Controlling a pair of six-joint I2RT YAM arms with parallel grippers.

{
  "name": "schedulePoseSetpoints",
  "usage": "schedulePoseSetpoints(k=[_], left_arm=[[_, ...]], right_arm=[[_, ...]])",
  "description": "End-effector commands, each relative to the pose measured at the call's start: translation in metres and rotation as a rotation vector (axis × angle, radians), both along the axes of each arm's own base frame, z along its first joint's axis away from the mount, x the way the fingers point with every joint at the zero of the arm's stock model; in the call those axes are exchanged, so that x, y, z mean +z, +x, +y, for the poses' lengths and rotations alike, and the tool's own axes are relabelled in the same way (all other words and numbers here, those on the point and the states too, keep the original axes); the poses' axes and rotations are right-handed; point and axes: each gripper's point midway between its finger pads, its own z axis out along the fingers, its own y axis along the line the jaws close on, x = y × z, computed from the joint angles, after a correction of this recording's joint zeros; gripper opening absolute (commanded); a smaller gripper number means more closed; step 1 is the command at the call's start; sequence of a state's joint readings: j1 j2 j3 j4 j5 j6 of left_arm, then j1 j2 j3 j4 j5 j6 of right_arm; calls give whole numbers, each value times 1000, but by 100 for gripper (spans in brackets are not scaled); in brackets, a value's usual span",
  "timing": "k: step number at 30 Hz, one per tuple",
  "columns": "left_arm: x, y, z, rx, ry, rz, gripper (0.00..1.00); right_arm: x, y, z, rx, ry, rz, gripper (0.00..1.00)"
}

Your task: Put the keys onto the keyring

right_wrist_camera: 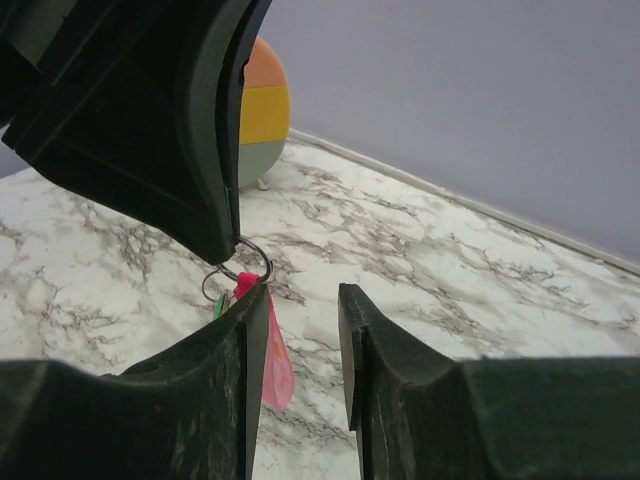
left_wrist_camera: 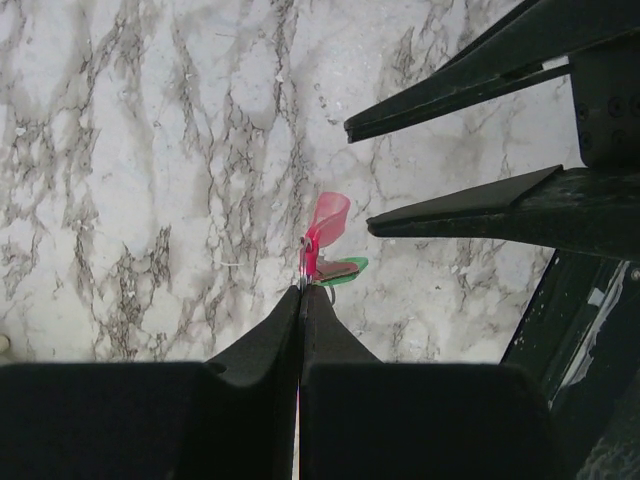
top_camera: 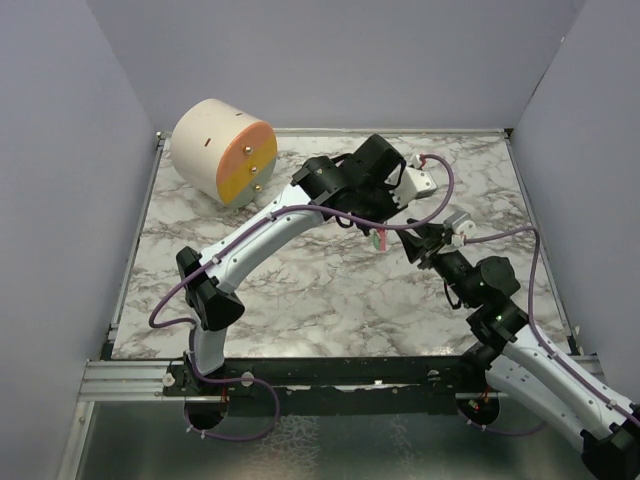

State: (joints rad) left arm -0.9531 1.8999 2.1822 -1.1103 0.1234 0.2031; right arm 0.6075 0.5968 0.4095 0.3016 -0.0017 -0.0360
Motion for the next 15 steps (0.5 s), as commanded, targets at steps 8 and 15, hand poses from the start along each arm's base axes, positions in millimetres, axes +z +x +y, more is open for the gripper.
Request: schedulePoseSetpoints(k=[8,15], left_arm=[[-1,-20,2,-125,26,42,0],[-1,-24,0,-143,17,57,0]], right_arm=[[-5,-5,27,144,-66,-18,32],[-2,-8,29,161,-58,-34,32]])
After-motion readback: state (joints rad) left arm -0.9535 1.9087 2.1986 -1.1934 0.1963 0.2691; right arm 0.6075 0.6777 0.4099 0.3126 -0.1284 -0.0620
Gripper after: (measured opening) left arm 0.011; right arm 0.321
